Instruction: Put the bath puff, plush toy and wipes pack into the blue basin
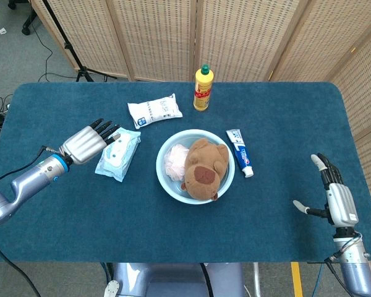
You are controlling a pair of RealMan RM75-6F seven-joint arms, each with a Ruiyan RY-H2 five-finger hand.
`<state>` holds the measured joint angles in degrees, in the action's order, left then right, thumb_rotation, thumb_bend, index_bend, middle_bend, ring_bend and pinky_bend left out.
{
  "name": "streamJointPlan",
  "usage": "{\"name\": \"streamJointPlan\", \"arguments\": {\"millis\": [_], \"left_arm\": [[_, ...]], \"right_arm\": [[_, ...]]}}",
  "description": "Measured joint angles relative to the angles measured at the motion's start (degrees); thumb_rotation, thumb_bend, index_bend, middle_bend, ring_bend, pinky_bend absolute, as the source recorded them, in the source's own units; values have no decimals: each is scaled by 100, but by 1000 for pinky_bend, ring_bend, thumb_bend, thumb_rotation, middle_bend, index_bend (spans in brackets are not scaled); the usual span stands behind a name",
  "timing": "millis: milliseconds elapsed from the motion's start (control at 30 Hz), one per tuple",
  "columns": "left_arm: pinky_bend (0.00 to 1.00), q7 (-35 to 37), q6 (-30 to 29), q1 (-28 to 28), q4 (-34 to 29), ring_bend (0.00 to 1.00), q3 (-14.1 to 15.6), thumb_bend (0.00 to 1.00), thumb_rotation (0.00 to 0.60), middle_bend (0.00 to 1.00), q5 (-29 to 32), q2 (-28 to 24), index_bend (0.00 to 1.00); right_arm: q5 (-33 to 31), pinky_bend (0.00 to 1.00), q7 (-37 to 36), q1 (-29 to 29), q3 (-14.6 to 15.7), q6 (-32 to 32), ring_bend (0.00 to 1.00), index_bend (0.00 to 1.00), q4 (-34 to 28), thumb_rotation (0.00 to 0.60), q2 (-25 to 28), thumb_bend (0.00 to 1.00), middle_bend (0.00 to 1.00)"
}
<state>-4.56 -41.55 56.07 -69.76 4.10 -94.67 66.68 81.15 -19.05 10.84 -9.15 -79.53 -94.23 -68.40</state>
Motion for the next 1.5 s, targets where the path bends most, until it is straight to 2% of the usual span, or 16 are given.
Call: {"name": "streamJointPlan", "arguments": {"millis": [467,867,1000,1100,1167,1233,1500], "left_arm": [[61,551,221,504,1306,0,444,57,600,0,-784,1042,0],[61,917,482,611,1758,0,943,38,600,0,-996,1303,0],[149,940,460,579,1793,5,1027,53,600,0,-1014,1325,9],[236,944,433,545,1811,73,1094,78,600,25,-1026,1326,131],[271,932,384,517,1834,129,1113,114,600,84,-1034,1339,236],[314,902,284,472,1868,198,1123,196,600,170,-1045,1359,339],[438,752,-269,239,2222,345,1116,340,600,338,-1087,1526,594]], "right_arm": [[-154,1,30,34,-43,95,0,0,176,600,-86,131,0],[-240,0,9,60,-86,149,0,0,308,600,-172,131,0],[-233,0,5,58,-81,150,0,0,305,600,-175,131,0],[-212,0,-1,56,-78,143,0,0,295,600,-171,131,0],[-202,0,-2,57,-73,146,0,0,285,600,-168,131,0],[-184,0,-5,52,-67,139,0,0,255,600,-153,131,0],[-145,0,-8,31,-68,81,0,0,210,600,-124,131,0]]}}
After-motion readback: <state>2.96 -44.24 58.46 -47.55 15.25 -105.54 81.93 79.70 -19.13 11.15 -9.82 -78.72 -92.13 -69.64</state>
